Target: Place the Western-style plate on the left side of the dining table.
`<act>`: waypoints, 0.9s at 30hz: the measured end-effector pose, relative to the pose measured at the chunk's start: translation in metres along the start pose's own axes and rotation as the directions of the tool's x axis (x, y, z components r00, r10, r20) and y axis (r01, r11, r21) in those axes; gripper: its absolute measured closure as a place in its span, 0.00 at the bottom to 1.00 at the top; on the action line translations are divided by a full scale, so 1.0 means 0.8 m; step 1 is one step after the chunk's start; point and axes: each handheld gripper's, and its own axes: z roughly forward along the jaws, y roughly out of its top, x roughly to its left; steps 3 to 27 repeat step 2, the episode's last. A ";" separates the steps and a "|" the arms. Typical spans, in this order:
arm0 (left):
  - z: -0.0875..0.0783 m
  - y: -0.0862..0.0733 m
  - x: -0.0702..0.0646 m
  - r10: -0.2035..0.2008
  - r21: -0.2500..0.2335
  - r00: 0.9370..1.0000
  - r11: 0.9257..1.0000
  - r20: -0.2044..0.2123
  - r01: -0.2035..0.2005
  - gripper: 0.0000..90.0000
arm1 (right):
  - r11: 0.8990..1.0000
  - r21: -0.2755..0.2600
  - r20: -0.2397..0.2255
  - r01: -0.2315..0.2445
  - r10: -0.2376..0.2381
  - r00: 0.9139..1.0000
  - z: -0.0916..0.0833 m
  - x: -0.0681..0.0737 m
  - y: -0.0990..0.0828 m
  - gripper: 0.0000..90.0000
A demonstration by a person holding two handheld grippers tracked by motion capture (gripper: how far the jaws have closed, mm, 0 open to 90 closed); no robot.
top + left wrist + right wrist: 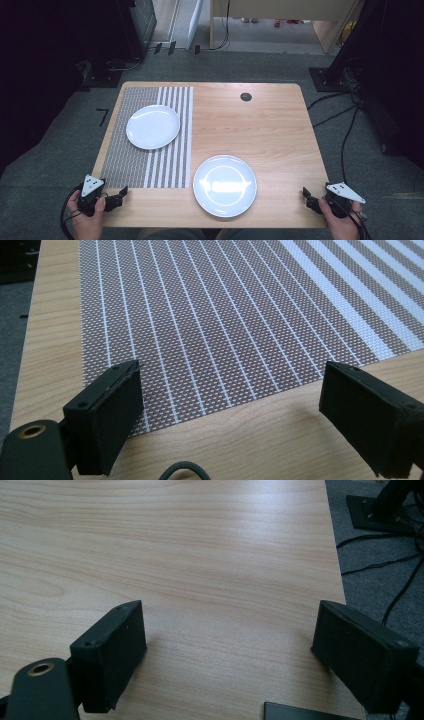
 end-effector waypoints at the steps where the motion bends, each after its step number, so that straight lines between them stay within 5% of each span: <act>1: 0.000 0.000 0.001 -0.006 -0.003 1.000 1.000 0.005 0.006 0.12 | 1.000 0.000 0.000 0.000 0.000 1.000 0.000 0.000 0.000 0.15; 27: -0.001 0.000 0.002 -0.015 -0.006 1.000 1.000 0.011 0.015 0.12 | 1.000 0.000 0.000 0.000 0.000 1.000 0.000 0.000 0.000 0.15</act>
